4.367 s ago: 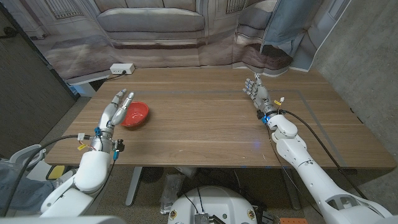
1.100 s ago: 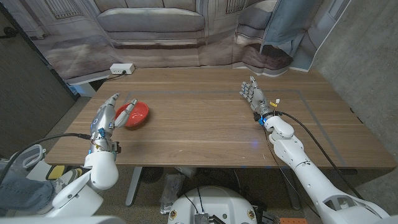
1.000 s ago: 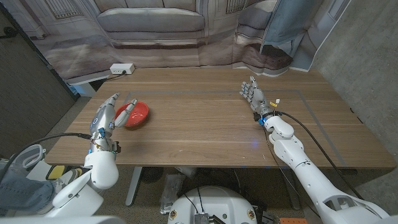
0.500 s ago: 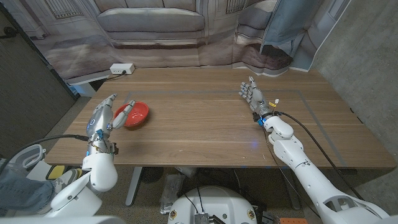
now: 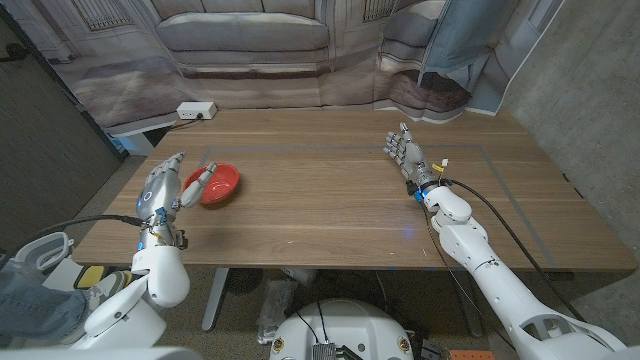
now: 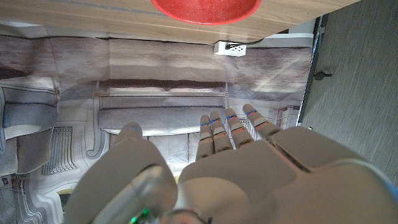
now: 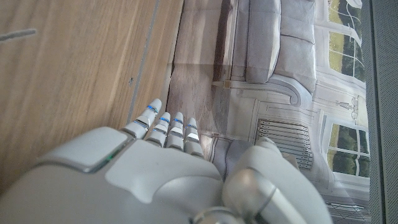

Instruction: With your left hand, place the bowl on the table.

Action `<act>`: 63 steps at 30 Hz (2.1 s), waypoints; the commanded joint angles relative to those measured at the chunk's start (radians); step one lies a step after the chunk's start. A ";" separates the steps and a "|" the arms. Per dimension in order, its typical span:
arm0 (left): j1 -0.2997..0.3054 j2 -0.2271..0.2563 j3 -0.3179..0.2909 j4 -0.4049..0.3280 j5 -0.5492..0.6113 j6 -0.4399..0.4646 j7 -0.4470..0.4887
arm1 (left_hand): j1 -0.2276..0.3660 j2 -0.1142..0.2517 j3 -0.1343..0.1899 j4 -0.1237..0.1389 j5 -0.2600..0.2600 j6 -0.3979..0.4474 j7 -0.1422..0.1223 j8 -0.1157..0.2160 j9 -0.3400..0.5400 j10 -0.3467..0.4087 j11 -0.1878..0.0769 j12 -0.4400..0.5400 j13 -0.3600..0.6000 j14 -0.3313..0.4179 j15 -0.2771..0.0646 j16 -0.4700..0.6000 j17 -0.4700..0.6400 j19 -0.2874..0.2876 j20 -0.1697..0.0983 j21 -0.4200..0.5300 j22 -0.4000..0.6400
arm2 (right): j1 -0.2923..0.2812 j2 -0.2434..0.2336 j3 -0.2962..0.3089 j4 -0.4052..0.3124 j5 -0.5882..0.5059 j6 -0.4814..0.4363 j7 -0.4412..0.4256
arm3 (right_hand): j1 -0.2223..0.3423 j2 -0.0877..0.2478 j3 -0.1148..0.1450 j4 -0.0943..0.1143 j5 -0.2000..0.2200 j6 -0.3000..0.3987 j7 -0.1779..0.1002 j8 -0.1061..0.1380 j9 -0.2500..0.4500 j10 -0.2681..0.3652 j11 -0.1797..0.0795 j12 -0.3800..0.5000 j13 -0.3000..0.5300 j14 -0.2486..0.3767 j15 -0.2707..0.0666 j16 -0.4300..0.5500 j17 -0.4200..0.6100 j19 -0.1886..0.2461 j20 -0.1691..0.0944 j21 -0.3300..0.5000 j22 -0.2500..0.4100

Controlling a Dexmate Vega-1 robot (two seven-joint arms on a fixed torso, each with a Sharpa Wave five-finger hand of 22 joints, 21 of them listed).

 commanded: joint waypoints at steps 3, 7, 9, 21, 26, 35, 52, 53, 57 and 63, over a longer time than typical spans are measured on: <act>-0.024 0.040 0.041 -0.028 0.023 0.123 -0.019 | 0.012 -0.003 -0.002 -0.002 0.007 0.002 0.001 0.002 0.005 0.005 -0.003 -0.004 0.003 0.004 -0.014 -0.006 0.004 0.000 -0.063 -0.004 0.004 | 0.007 -0.001 0.005 0.016 0.006 0.000 0.012 | 0.003 0.006 -0.009 0.003 -0.002 0.007 0.002 -0.002 0.003 0.003 0.000 -0.003 0.006 0.007 -0.004 -0.003 0.005 0.010 -0.038 -0.003 0.002; -0.037 0.055 0.059 -0.027 0.027 0.149 -0.022 | 0.013 -0.003 -0.003 -0.003 0.008 0.002 0.001 0.001 0.005 0.006 -0.002 -0.004 0.003 0.004 -0.015 -0.006 0.004 0.000 -0.062 -0.005 0.004 | 0.009 0.000 0.006 0.021 0.005 0.000 0.015 | 0.003 0.006 -0.009 0.003 -0.002 0.007 0.001 -0.002 0.003 0.002 -0.002 -0.004 0.006 0.009 -0.003 -0.003 0.005 0.011 -0.038 -0.004 0.002; -0.044 0.058 0.069 -0.027 0.027 0.167 -0.023 | 0.014 -0.003 -0.003 -0.003 0.009 0.002 -0.001 0.001 0.005 0.006 -0.002 -0.004 0.003 0.005 -0.016 -0.006 0.004 0.001 -0.063 -0.006 0.004 | 0.009 0.002 0.007 0.023 0.007 -0.002 0.015 | 0.003 0.006 -0.010 0.003 -0.002 0.008 0.002 -0.002 0.003 0.003 -0.001 -0.003 0.006 0.009 -0.004 -0.003 0.005 0.012 -0.038 -0.004 0.002; -0.083 0.083 0.106 -0.006 0.003 0.207 -0.021 | 0.024 -0.007 -0.005 -0.009 0.015 0.005 -0.002 -0.001 0.006 0.008 -0.006 -0.006 0.003 0.011 -0.017 -0.006 0.004 0.003 -0.063 -0.010 0.003 | 0.025 0.011 0.007 0.050 0.000 -0.005 0.028 | 0.003 0.007 -0.011 0.002 -0.003 0.007 0.002 -0.002 0.003 0.004 0.000 -0.004 0.006 0.010 -0.002 -0.003 0.005 0.015 -0.037 -0.008 0.002; -0.111 0.101 0.128 0.007 -0.012 0.228 -0.034 | 0.031 -0.008 -0.005 -0.013 0.017 0.005 -0.002 -0.002 0.006 0.010 -0.007 -0.007 0.003 0.012 -0.018 -0.007 0.003 0.005 -0.060 -0.012 0.003 | 0.030 0.015 0.008 0.058 -0.004 -0.003 0.031 | 0.004 0.008 -0.012 0.002 -0.003 0.007 0.001 -0.002 0.003 0.004 0.000 -0.004 0.006 0.011 -0.002 -0.002 0.005 0.016 -0.037 -0.009 0.002; -0.156 0.125 0.164 0.018 -0.038 0.270 -0.042 | 0.047 -0.012 -0.005 -0.023 0.022 0.005 -0.004 -0.003 0.006 0.009 -0.007 -0.009 0.003 0.014 -0.021 -0.008 0.003 0.004 -0.057 -0.017 0.003 | 0.032 0.020 0.014 0.066 -0.005 -0.003 0.032 | 0.004 0.008 -0.013 0.002 -0.003 0.007 0.001 -0.002 0.003 0.002 -0.002 -0.004 0.006 0.012 -0.002 -0.003 0.005 0.018 -0.037 -0.012 0.002; -0.239 0.175 0.231 0.045 -0.097 0.327 -0.068 | 0.138 -0.023 0.007 -0.075 0.033 0.013 -0.011 -0.004 0.006 0.022 -0.014 -0.012 0.005 0.023 -0.027 -0.012 0.001 0.016 -0.056 -0.031 0.002 | 0.019 0.022 0.021 0.055 -0.004 -0.002 0.024 | 0.004 0.009 -0.016 0.001 -0.004 0.011 0.001 -0.001 0.003 0.024 0.004 0.003 0.006 0.021 -0.001 0.000 0.005 0.024 -0.035 -0.018 0.002; -0.244 0.178 0.237 0.044 -0.097 0.335 -0.069 | 0.152 -0.024 0.009 -0.083 0.034 0.011 -0.011 -0.005 0.007 0.022 -0.016 -0.013 0.005 0.022 -0.025 -0.013 0.001 0.017 -0.054 -0.033 0.002 | 0.018 0.023 0.022 0.055 -0.003 -0.003 0.023 | 0.004 0.009 -0.016 0.001 -0.004 0.011 0.001 -0.001 0.003 0.023 0.003 0.003 0.006 0.021 -0.001 -0.001 0.005 0.025 -0.036 -0.018 0.002; -0.265 0.192 0.259 0.037 -0.104 0.371 -0.077 | 0.182 -0.026 0.014 -0.100 0.036 0.012 -0.013 -0.005 0.007 0.021 -0.021 -0.015 0.005 0.023 -0.028 -0.014 0.001 0.017 -0.055 -0.039 0.002 | 0.019 0.024 0.022 0.060 -0.002 0.002 0.025 | 0.005 0.010 -0.016 0.000 -0.004 0.011 0.001 0.000 0.003 0.024 0.003 0.002 0.006 0.021 -0.001 -0.001 0.005 0.025 -0.035 -0.020 0.003; -0.290 0.209 0.287 0.044 -0.118 0.386 -0.079 | 0.211 -0.030 0.017 -0.116 0.037 0.011 -0.022 -0.006 0.007 0.024 -0.025 -0.015 0.005 0.024 -0.030 -0.015 0.001 0.017 -0.054 -0.045 0.002 | 0.022 0.026 0.021 0.066 -0.003 0.005 0.027 | 0.005 0.010 -0.017 0.000 -0.004 0.012 0.000 0.000 0.003 0.028 0.007 0.004 0.006 0.026 -0.003 0.001 0.005 0.033 -0.039 -0.019 0.003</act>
